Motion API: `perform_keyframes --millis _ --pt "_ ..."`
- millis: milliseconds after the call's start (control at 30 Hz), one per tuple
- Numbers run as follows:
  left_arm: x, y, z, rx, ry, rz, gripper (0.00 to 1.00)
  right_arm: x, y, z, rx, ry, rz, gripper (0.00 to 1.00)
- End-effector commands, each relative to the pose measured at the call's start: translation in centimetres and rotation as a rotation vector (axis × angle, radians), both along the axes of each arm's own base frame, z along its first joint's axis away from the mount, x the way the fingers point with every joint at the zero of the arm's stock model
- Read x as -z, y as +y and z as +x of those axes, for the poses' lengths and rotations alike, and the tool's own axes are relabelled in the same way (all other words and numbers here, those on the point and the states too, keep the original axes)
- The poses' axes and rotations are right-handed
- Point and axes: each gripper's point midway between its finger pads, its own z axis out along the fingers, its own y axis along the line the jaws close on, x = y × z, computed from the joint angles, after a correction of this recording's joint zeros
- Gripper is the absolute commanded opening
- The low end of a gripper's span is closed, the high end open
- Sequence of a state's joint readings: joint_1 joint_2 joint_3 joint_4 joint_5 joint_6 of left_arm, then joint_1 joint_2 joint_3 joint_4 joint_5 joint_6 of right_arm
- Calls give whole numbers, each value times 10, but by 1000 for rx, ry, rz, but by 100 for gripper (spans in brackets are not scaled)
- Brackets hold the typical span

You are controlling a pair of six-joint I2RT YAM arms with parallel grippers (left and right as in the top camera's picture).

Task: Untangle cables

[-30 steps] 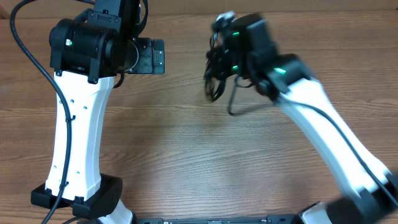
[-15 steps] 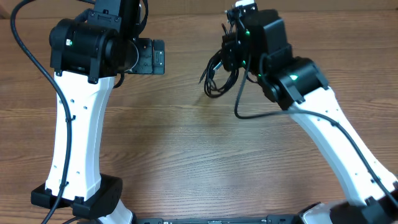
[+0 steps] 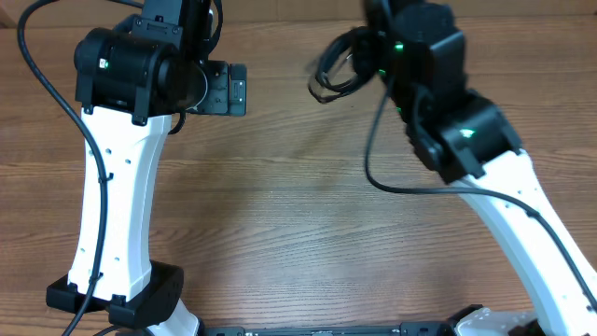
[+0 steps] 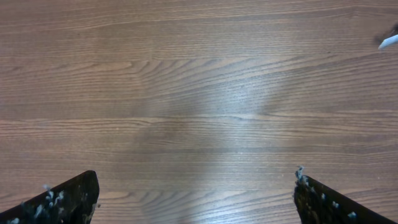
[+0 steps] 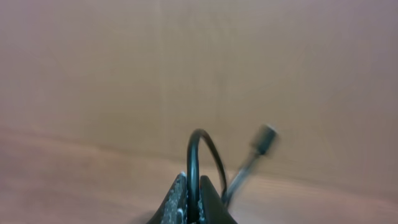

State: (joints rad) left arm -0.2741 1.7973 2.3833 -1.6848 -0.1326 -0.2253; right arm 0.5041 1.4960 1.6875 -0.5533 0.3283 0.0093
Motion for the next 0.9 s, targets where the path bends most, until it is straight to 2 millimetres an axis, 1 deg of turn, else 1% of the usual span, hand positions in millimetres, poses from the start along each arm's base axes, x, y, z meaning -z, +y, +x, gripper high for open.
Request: perform_keyframes --millis 0,67,167,300,367,467,600,700,800,867 --pt "-12 3 -4 16 -41 7 100 -12 13 -24 -66 3 26 4" --pt "-15 -5 3 29 -65 -30 100 -9 16 -19 -65 3 26 4" --pt "-15 -30 13 95 -77 -138 100 -6 14 -16 -58 9 22 4" --pt "-8 -58 31 180 -71 -242 100 -11 13 -19 -59 -5 31 4" --pt "1 -72 41 216 -49 -292 100 -15 12 -21 -59 -11 34 4" --pt "24 -91 55 281 3 -340 100 -22 9 -26 -60 -26 42 4" --pt "55 -108 70 319 80 -390 100 -39 4 -38 -70 -61 64 4" --pt "75 -117 80 342 115 -407 100 -54 -2 -49 -76 -93 84 4" --pt "88 -128 86 371 132 -431 100 -64 -7 -58 -77 -116 96 4" --pt "92 -139 89 402 137 -462 100 -67 -9 -62 -78 -122 100 4"
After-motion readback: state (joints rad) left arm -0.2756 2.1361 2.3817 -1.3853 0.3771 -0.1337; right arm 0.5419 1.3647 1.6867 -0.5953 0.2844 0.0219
